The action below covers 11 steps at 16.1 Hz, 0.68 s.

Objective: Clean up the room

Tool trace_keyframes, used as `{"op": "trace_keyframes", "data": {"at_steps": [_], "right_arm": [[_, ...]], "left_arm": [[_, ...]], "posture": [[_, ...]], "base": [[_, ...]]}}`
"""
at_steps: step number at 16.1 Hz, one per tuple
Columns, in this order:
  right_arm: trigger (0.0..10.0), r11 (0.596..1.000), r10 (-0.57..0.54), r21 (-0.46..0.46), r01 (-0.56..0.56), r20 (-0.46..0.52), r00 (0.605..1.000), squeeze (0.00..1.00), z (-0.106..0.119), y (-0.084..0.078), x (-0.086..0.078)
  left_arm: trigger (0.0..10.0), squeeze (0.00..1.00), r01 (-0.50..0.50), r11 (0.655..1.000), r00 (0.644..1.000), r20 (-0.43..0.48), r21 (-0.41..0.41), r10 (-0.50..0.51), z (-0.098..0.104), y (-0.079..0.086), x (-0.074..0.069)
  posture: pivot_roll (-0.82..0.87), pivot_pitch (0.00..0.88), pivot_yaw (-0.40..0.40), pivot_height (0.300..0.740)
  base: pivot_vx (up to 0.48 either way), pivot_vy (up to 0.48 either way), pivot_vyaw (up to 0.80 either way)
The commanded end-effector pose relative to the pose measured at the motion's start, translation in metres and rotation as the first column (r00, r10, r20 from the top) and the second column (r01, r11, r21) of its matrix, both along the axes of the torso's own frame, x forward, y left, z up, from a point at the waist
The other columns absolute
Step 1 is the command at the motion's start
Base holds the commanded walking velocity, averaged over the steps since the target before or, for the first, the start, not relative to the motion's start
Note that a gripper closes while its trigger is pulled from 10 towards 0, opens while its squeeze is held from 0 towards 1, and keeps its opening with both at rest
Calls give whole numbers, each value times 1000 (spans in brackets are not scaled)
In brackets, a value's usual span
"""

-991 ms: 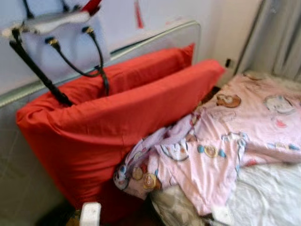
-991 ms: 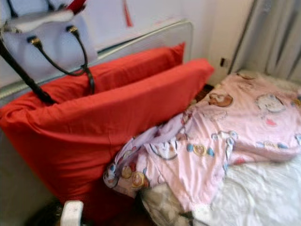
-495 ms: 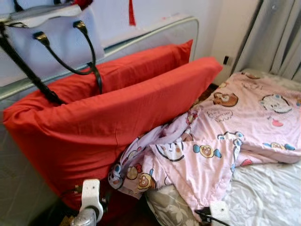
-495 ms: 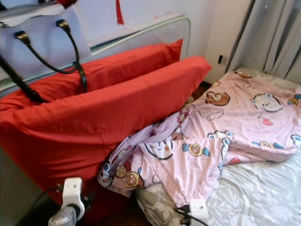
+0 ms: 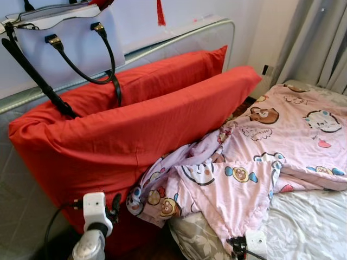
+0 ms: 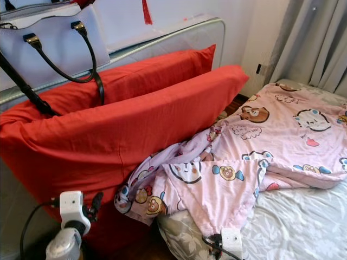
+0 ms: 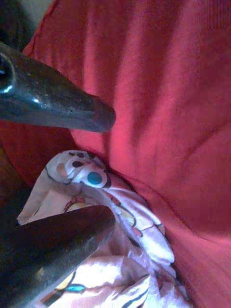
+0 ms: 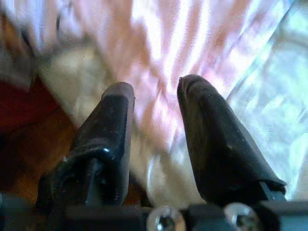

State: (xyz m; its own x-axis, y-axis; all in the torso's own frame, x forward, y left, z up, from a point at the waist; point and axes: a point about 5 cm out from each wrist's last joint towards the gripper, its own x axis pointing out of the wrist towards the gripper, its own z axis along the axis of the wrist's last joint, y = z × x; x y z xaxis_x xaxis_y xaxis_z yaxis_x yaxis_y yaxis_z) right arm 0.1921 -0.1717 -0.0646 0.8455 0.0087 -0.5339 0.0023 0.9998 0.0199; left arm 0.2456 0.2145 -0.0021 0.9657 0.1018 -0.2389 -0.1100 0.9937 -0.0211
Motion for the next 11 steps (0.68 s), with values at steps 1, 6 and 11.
{"op": "trace_keyframes", "data": {"at_steps": [1, 6, 11], "right_arm": [[10000, 1000, 28, -15, -24, 285, 958, 0, 45, 9, 52], [10000, 1000, 16, 18, -22, 292, 956, 0, 44, 13, 48], [10000, 1000, 11, -9, -9, 241, 970, 0, 42, 9, 50]], "left_arm": [[10000, 0, 10, 1000, 1000, 16, 5, -10, 5, -2, 1], [10000, 0, 26, 1000, 1000, 9, -6, -26, 2, -12, -11], [10000, 0, 10, 1000, 1000, 25, -8, -9, 10, -9, -6]], "posture": [[15, 0, 9, 740], [24, 0, -11, 740], [48, 0, -28, 730]], "base": [[0, 0, 0], [0, 0, 0], [0, 0, 0]]}}
